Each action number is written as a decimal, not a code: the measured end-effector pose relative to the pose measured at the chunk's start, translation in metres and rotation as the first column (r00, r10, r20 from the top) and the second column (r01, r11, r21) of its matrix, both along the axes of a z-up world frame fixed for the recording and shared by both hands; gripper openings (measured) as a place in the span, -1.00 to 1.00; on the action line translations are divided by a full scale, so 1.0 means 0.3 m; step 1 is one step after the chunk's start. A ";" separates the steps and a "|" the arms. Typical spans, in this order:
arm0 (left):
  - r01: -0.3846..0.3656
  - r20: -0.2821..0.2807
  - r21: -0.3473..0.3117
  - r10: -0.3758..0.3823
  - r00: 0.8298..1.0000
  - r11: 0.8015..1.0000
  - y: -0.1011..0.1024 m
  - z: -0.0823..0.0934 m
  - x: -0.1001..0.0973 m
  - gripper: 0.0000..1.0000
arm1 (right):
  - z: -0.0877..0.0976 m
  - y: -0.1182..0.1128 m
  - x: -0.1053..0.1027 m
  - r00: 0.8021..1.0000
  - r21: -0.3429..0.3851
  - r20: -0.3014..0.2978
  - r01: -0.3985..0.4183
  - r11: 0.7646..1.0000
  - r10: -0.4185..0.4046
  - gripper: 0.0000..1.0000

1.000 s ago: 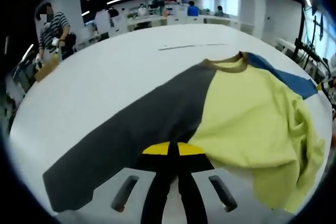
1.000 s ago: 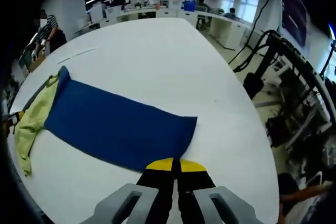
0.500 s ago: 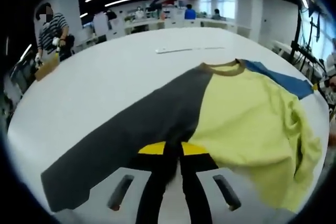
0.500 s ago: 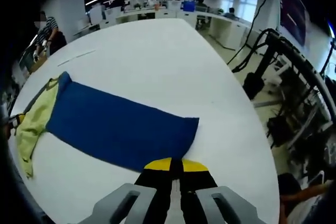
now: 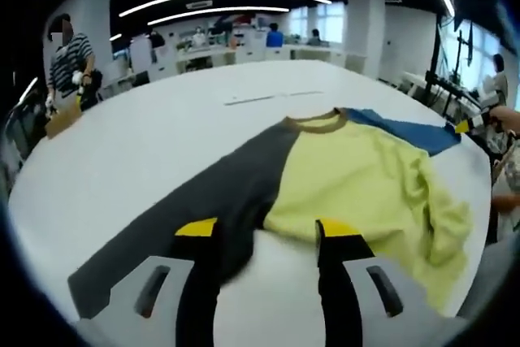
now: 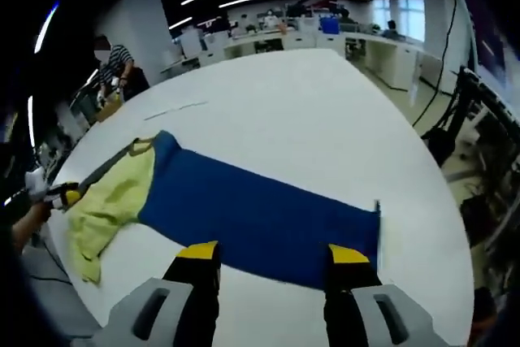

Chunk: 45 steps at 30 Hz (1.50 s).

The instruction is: Fold the garment on the visible template until the final outline fits inside the template.

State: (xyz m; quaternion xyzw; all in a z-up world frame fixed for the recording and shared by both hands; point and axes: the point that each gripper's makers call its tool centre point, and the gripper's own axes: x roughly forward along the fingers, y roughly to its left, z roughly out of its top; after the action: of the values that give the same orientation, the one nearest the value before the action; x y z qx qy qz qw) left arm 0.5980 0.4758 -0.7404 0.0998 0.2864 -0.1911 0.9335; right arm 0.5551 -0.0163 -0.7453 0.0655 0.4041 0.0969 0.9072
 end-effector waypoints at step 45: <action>0.199 -0.162 -0.067 -0.207 0.965 0.978 -0.142 -0.053 -0.390 -0.05 | 0.116 0.932 -0.229 0.709 0.079 0.105 -0.705 0.705 0.698 0.10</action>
State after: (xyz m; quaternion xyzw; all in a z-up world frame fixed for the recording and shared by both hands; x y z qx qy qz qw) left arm 0.4810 0.4334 -0.7562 0.0886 0.3473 -0.3005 0.8839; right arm 0.4865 0.2633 -0.7104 -0.0451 0.3618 0.4593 0.8100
